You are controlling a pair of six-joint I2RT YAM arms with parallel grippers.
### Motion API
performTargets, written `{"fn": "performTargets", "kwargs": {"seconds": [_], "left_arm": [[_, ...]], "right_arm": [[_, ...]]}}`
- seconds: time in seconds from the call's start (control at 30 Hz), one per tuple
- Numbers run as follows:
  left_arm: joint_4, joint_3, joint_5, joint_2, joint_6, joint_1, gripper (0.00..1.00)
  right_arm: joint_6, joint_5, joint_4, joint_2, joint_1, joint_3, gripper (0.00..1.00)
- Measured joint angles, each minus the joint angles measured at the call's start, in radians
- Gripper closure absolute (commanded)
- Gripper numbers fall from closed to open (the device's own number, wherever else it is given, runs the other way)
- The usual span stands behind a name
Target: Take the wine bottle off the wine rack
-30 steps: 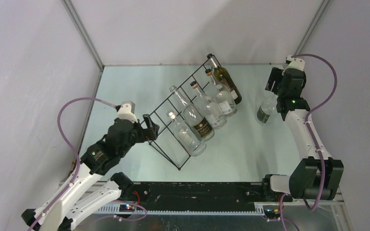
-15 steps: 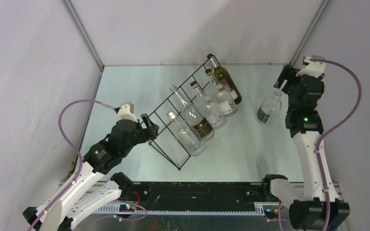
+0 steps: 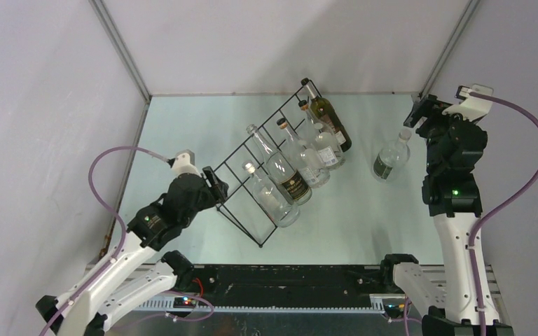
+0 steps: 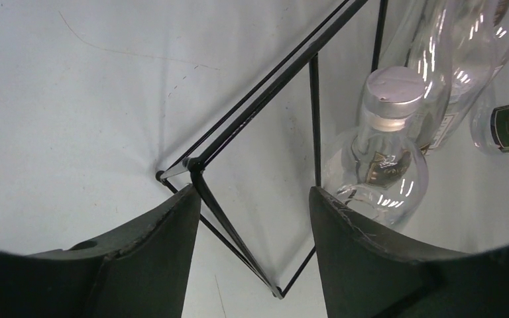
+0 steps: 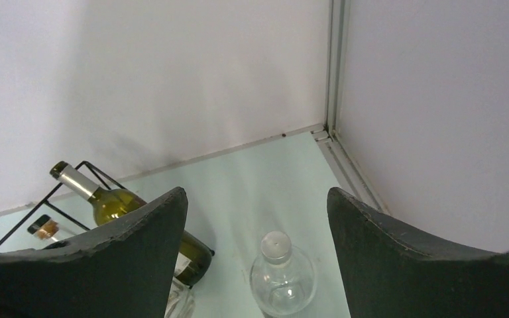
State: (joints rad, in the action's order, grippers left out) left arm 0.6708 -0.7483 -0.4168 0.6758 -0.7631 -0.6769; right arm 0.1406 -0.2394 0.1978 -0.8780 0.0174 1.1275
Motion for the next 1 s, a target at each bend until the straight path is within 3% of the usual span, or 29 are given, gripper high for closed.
{"fn": "performTargets", "kwargs": {"seconds": [0.4, 0.7, 1.0], "left_arm": [[-0.037, 0.03, -0.019, 0.077, -0.005, 0.019, 0.43], [-0.078, 0.027, 0.098, 0.139, 0.019, 0.159, 0.42], [-0.105, -0.05, 0.111, 0.239, 0.085, 0.24, 0.39]], "right_arm": [[0.016, -0.012, 0.047, 0.055, -0.13, 0.029, 0.22], [0.008, -0.056, 0.108, 0.061, -0.249, 0.033, 0.22], [0.011, -0.079, 0.165, 0.09, -0.322, 0.033, 0.21]]}}
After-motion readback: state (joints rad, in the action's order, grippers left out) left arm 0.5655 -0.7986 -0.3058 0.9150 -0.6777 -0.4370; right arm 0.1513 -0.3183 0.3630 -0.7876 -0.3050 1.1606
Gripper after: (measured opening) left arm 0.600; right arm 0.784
